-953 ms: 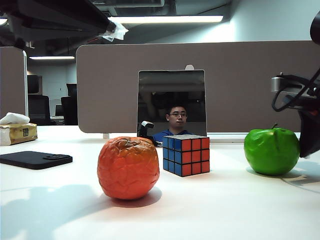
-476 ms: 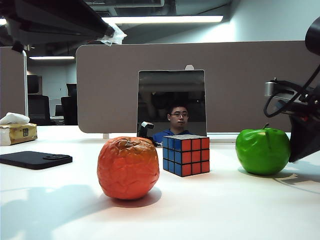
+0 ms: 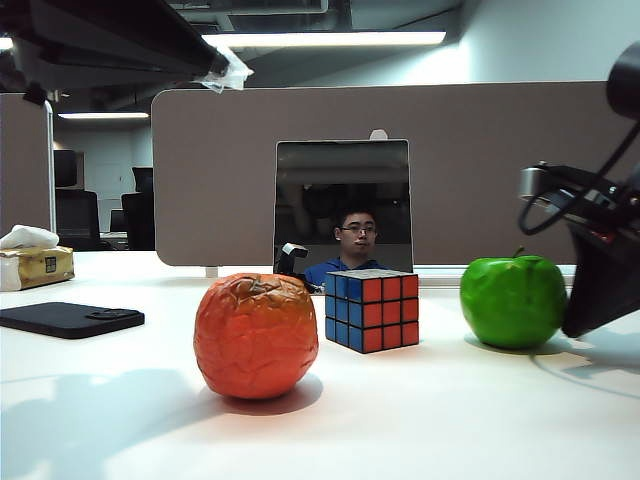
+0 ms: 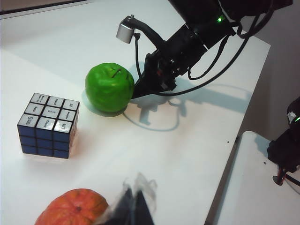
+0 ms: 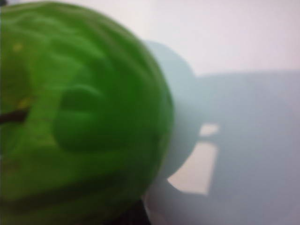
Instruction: Move all the fruits on the tabletop near the face of the Rubik's cube that has the color most similar to each fruit.
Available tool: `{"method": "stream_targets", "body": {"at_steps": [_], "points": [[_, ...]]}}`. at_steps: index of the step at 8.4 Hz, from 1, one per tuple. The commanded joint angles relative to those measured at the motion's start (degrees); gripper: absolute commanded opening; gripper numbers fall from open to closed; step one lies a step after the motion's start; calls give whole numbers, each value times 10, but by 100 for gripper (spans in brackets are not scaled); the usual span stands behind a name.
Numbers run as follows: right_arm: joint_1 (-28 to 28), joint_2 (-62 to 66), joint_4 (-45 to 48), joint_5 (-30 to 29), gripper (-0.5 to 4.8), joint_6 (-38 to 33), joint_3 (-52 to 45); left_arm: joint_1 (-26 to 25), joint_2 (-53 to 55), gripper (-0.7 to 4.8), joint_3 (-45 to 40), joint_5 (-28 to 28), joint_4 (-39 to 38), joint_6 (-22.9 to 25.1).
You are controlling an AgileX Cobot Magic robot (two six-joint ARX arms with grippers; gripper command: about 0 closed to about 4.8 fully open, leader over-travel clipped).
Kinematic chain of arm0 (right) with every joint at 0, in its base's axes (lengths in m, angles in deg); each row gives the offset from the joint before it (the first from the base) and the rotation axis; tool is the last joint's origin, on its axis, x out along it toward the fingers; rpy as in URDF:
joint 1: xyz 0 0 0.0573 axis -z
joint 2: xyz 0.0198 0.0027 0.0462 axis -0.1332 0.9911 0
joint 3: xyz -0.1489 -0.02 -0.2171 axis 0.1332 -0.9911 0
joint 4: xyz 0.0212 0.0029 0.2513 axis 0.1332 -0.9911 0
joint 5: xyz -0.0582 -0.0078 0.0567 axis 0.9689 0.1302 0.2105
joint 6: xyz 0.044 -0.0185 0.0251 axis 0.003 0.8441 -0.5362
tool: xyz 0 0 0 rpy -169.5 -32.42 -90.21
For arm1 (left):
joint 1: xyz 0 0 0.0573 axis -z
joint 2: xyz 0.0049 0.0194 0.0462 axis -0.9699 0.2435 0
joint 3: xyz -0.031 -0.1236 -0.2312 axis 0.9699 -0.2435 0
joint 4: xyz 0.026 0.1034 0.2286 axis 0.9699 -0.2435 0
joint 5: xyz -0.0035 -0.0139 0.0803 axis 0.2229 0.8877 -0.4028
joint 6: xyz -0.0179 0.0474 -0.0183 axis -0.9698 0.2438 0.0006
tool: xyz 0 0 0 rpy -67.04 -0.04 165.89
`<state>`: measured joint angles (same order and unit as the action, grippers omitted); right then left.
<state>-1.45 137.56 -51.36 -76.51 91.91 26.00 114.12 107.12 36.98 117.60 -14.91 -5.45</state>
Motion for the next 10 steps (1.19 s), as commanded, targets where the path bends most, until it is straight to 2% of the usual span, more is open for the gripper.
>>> {"method": "stream_targets", "body": {"at_steps": [1,5,6,7,10], "points": [[-38,-3,73,6,-1,-7,3,0,0,-5,2,-6,3,0],[-38,5,92,1,-1,-18,3,0,0,-5,2,-7,3,0],[-38,5,93,22,-1,-18,3,0,0,-5,2,-7,3,0],[-38,5,133,68,-1,-18,3,0,0,-5,2,-7,3,-3],[-38,14,152,66,-1,-18,3,0,0,-5,2,-7,3,-2]]}}
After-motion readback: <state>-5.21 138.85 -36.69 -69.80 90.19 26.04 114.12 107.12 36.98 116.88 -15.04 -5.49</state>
